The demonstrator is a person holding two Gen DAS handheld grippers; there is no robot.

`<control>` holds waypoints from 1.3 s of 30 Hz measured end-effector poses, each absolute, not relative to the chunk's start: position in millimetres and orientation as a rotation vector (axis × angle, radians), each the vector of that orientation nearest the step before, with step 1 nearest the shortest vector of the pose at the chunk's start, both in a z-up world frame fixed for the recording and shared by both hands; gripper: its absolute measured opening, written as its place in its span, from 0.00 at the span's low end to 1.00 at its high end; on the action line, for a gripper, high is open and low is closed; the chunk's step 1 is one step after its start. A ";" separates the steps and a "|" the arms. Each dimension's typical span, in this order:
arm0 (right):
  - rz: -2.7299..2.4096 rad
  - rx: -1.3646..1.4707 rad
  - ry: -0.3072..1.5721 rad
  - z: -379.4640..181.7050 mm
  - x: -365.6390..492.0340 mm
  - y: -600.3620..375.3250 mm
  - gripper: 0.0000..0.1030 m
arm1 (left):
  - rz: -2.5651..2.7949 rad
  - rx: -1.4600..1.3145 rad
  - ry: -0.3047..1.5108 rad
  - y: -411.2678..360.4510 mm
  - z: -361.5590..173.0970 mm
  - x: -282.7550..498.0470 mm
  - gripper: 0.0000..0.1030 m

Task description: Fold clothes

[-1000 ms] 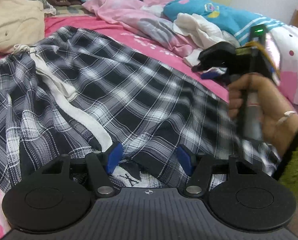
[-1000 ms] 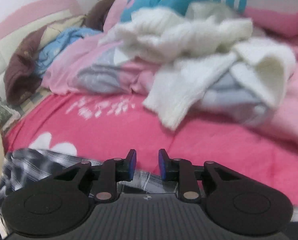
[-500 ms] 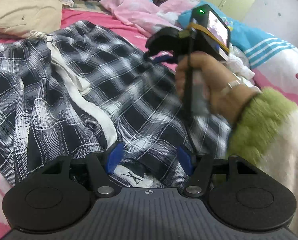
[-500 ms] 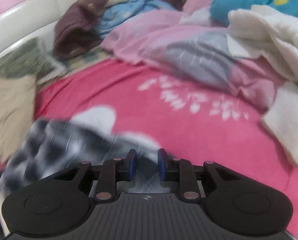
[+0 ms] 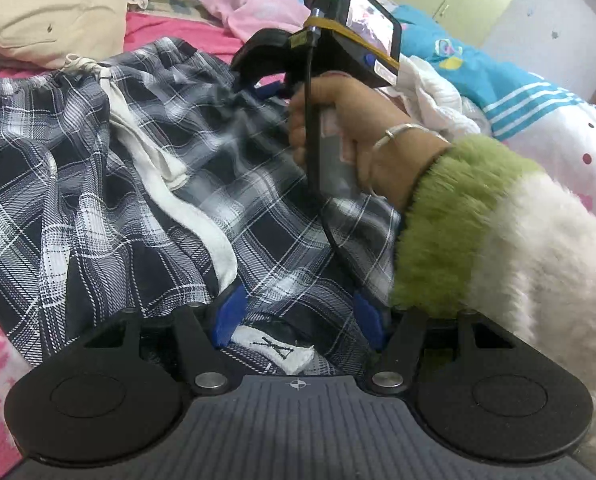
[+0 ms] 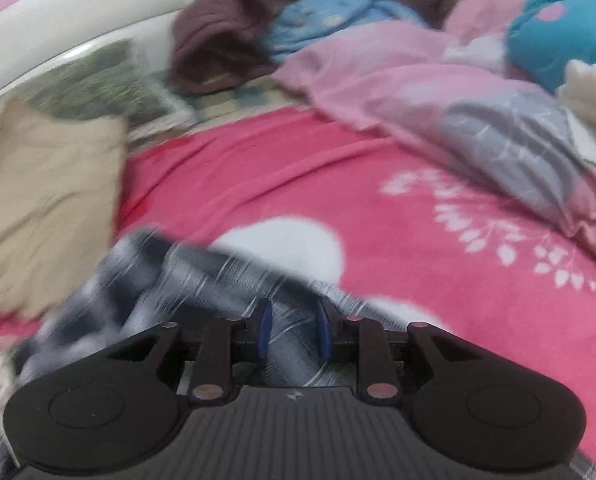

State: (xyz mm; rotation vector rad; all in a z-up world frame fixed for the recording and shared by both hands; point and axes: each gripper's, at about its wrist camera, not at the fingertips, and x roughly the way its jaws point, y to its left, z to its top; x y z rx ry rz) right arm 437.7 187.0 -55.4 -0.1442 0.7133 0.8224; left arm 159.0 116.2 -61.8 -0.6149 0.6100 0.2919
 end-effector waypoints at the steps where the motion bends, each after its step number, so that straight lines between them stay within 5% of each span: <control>1: 0.785 -0.121 0.692 -52.2 441.2 183.6 0.24 | 0.287 -0.620 0.611 117.1 -61.8 158.7 0.58; 5: 0.667 -0.047 0.581 -15.0 446.3 119.4 0.25 | 0.283 -0.621 0.613 117.9 -59.7 158.8 0.58; 14: 0.349 -0.023 0.336 125.2 355.3 -185.6 0.26 | 0.305 -0.552 0.590 100.1 -50.7 158.7 0.65; 29: 0.224 0.049 0.733 42.3 299.2 -314.9 0.27 | 0.250 -0.313 0.608 62.5 -52.6 171.2 0.67; 33: 0.177 0.106 0.897 -33.1 356.0 -296.6 0.26 | 0.274 -0.302 0.633 66.8 -57.0 174.5 0.67; 39: 0.065 0.127 0.834 -60.1 407.8 -296.2 0.24 | 0.300 -0.291 0.635 67.7 -60.1 175.7 0.67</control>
